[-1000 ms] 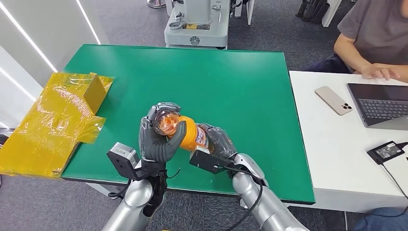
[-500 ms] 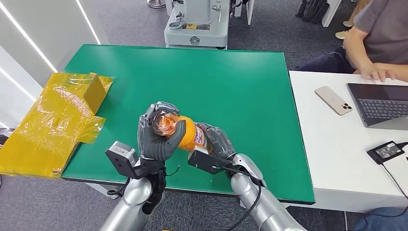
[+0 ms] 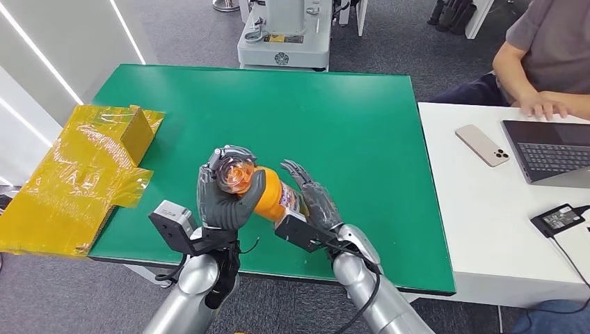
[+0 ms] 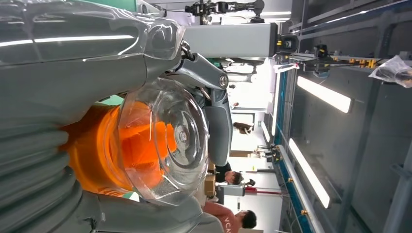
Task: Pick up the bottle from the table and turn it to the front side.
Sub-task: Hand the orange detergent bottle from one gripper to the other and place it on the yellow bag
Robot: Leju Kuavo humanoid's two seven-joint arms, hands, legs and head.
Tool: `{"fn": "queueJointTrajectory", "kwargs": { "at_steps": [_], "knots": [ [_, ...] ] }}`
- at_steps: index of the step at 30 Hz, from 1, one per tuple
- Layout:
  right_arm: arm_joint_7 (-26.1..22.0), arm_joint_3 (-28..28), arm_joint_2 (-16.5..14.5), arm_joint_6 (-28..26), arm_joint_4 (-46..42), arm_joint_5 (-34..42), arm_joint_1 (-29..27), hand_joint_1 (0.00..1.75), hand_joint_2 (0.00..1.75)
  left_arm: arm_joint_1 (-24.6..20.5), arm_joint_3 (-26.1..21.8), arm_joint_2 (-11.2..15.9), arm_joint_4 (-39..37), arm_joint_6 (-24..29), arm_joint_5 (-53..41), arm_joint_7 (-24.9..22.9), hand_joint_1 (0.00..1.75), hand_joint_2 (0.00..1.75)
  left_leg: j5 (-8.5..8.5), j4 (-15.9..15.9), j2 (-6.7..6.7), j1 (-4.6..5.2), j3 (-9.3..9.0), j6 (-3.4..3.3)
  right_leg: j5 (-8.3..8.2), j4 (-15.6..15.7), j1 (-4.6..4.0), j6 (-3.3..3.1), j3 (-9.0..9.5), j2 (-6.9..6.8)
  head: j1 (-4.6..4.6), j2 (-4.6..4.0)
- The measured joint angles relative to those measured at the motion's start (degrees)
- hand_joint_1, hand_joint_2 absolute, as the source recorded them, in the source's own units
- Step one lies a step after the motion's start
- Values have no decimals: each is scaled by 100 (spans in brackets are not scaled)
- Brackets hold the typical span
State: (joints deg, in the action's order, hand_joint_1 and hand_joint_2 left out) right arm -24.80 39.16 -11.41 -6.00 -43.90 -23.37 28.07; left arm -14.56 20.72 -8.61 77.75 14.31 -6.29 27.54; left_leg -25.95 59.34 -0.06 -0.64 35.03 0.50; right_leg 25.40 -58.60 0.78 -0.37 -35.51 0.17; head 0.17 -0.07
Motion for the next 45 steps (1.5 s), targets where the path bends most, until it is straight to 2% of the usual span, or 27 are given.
{"fn": "queueJointTrajectory", "kwargs": {
  "at_steps": [12, 20, 26, 30, 37, 45],
  "knots": [
    [-100, -97, 137, 303, -1205, 812, -566, 0, 175, -60, 0, 10, -47, 64, 113, 24, 175, 175, -1, 0, 0, 0, 1, 0, 1, 1, 0, 0, 0, 0, -1, 0],
    [-232, -121, 315, 226, -2213, 1110, -837, 0, 175, 44, -5, 59, -51, 109, 100, 24, 175, 175, -1, 0, 1, 0, 0, 0, 1, 1, 0, 0, -1, 0, -1, 0],
    [-608, -239, 414, -180, -2885, 1378, -1105, 0, 175, 107, -74, 102, -49, 166, 32, 39, 175, 175, -1, -1, 1, 0, 0, 0, 1, 1, 0, -1, -1, 0, -1, 0],
    [-826, -459, 437, -780, -3280, 1509, -1334, 0, 175, 211, -183, 138, -20, 228, -99, 64, 175, 175, -1, -1, 0, 0, 1, 0, 3, 1, 0, -2, -1, 0, -1, 0],
    [-931, -924, 443, -1727, -3768, 1817, -1735, 0, 175, 355, -319, 226, 96, 343, -295, 74, 175, 175, -1, -2, -1, 0, 1, 0, 4, 1, 0, -1, -1, -2, 0, 0],
    [-929, -1218, 454, -1887, -4074, 1903, -2134, 0, 175, 374, -441, 421, 282, 599, -550, 81, 175, 175, -1, -4, 0, 0, -1, 0, 4, 1, 0, -2, -1, -1, -1, 0]
  ]
}}
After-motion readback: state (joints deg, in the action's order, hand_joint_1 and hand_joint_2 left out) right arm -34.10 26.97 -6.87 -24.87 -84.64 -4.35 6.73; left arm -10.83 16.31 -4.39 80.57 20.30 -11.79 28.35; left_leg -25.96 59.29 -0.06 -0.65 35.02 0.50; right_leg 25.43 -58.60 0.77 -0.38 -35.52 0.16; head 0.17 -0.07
